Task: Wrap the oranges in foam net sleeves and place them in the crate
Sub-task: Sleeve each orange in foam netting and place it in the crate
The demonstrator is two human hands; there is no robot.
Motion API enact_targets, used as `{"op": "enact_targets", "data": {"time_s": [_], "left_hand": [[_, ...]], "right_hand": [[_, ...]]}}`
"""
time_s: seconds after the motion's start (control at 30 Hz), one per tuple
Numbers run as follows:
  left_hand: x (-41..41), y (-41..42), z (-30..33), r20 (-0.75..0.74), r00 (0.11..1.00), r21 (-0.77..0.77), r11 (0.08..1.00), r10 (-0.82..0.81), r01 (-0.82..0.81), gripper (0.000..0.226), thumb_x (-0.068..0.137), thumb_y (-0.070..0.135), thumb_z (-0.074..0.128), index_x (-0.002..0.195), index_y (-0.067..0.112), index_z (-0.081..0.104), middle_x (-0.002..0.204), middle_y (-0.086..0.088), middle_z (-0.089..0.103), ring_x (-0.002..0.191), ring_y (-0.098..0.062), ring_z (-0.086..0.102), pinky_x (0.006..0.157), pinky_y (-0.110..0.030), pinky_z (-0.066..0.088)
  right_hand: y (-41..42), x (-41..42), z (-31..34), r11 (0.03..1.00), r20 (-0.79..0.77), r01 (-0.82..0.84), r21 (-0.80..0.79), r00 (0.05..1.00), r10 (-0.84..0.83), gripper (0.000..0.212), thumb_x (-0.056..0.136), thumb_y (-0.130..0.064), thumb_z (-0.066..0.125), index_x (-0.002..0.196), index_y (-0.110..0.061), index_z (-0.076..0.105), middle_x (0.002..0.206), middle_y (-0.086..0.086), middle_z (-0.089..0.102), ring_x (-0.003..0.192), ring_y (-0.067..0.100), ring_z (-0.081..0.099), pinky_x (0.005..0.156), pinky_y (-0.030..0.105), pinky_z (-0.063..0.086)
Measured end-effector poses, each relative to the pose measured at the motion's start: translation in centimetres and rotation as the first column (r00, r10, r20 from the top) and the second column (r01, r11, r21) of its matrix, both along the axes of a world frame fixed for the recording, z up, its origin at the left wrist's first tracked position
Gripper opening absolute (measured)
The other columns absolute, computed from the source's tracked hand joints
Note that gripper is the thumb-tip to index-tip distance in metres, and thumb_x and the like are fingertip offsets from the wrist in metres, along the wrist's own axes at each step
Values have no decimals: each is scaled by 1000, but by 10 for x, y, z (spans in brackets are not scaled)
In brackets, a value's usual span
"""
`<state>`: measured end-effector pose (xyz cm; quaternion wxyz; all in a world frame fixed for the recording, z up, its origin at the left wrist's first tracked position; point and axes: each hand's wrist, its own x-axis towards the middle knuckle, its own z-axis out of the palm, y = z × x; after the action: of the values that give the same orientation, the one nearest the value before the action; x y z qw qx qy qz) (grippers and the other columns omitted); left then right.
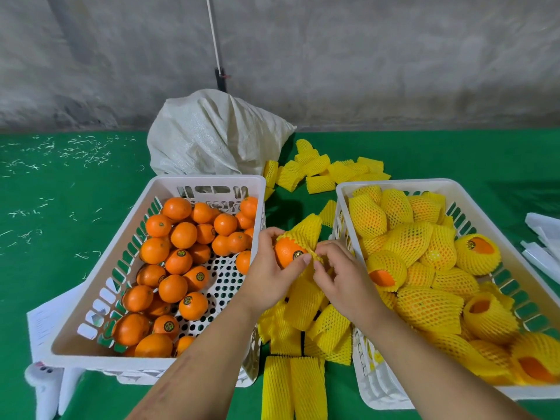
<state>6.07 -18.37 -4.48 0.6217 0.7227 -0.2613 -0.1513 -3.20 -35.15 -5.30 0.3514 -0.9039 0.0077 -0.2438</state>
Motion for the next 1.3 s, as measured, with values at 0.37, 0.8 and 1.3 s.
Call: {"op": "enact_targets", "data": {"time_s": [0.37,0.8,1.3], "left_hand": [[3,8,-3,174,983,189,982,-53,20,74,86,48,82,149,38,43,137,15,50,118,0,59,89,-23,57],[-4,9,2,210,976,152,988,-66,34,76,85,58,81,150,43,45,136,14,52,122,-7,60,88,-20,57],[-4,4,-1,188,979,264,964,-85,33,83,83,47,86,150,38,39,118,17,64,82,-11,73,72,-35,62]], "right_hand": [[3,1,-5,980,8,92,176,995,-94,19,98,-20,60,105,-34,51,98,-13,53,84,7,57,66,14,42],[3,3,-11,984,-112,157,84,983,-148,37,100,-14,62,136,-19,57,127,-2,61,114,16,58,91,29,53],[3,-1,1,963,55,119,243,989,-136,43,103,-2,51,136,-30,53,120,-20,41,121,-9,45,90,7,44]]}}
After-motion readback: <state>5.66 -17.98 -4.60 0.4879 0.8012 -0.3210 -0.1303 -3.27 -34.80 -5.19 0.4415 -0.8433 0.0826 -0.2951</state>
